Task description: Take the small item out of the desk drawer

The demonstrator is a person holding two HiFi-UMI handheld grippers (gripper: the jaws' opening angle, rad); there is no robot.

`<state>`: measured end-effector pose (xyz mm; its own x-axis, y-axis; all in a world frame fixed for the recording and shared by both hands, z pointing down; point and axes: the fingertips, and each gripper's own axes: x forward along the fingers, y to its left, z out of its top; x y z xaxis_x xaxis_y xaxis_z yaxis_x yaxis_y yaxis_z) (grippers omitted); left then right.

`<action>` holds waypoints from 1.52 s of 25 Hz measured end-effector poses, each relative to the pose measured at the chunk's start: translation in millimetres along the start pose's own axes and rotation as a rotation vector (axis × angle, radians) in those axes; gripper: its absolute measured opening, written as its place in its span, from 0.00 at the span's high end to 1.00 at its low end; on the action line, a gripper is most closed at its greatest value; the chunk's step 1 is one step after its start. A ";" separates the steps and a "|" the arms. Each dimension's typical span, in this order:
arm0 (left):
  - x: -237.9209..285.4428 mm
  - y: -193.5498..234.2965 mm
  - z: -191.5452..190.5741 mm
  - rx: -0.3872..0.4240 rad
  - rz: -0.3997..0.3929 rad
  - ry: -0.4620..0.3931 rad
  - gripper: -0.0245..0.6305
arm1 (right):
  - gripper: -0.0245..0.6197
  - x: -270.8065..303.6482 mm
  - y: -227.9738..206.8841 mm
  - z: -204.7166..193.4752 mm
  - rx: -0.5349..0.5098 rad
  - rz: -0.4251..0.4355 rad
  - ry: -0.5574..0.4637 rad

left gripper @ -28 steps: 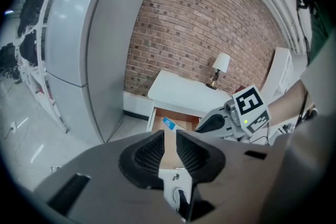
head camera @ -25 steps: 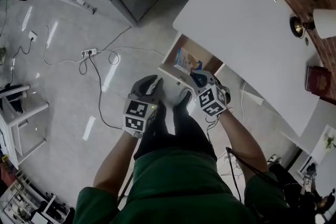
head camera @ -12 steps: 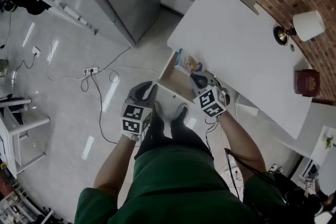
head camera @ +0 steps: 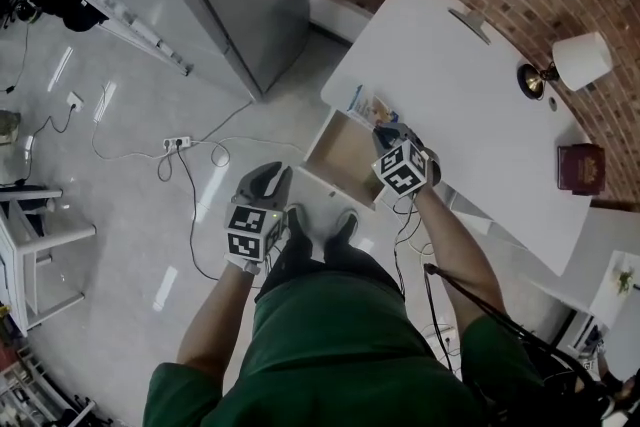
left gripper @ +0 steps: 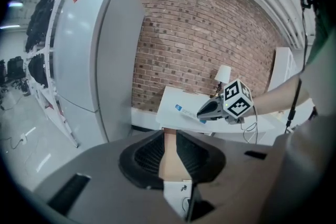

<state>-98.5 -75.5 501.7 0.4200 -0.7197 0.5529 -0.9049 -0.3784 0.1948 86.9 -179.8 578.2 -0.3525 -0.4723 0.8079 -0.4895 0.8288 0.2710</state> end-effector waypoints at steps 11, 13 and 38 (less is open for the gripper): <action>3.7 11.7 14.4 0.001 0.015 -0.003 0.86 | 0.93 39.9 -18.8 -14.6 -0.055 -0.031 0.132; 6.2 15.8 17.5 0.012 0.021 -0.011 0.86 | 0.93 43.2 -20.0 -14.8 -0.033 -0.029 0.134; 21.4 -0.6 141.7 0.113 -0.051 -0.177 0.86 | 0.95 -105.3 -98.3 86.0 0.407 -0.227 -0.399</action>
<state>-79.2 -173.2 398.6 0.4798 -0.7852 0.3916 -0.8727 -0.4730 0.1210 103.6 -237.3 421.5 -0.4369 -0.7644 0.4742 -0.8247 0.5509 0.1282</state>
